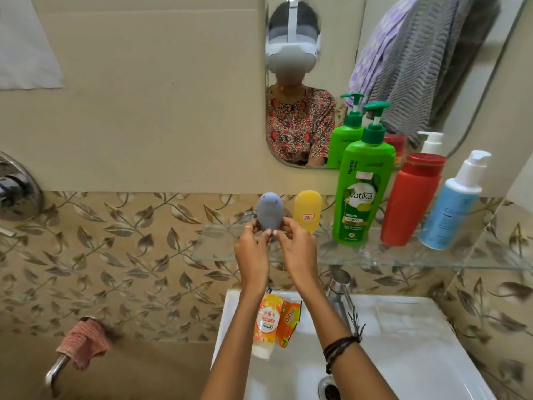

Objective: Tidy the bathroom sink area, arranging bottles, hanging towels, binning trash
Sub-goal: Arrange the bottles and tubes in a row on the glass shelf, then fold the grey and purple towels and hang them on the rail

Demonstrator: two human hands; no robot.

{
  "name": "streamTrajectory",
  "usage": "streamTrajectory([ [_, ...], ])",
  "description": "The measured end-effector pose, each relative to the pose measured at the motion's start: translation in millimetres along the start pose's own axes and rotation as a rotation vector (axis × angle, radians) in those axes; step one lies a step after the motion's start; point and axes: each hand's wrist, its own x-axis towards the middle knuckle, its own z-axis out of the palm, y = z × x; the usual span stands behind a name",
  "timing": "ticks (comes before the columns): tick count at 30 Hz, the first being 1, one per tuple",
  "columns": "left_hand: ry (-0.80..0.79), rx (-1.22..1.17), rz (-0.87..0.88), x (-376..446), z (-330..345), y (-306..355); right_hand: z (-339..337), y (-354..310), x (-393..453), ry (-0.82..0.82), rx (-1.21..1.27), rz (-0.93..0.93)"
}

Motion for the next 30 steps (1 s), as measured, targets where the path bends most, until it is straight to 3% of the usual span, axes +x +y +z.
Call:
streamTrajectory([
  [12, 0.073, -0.124, 0.069, -38.2, -1.5, -4.1, -3.4, 9.0, -27.6, 0.145, 0.025, -0.007],
  [18, -0.129, -0.287, 0.057, -73.6, 22.3, 15.9, -43.6, 11.8, -50.1, 0.307, 0.031, -0.017],
  [21, -0.311, -0.418, 0.109, -91.6, 39.9, 40.7, -85.7, 12.4, -63.2, 0.428, -0.014, -0.036],
  [26, -0.678, -0.631, 0.310, -130.5, 65.3, 102.8, -172.2, -5.8, -90.7, 0.756, -0.295, -0.158],
  [30, -0.821, -0.650, 0.576, -153.2, 82.6, 166.8, -245.3, -33.2, -111.7, 0.999, -0.521, -0.247],
])
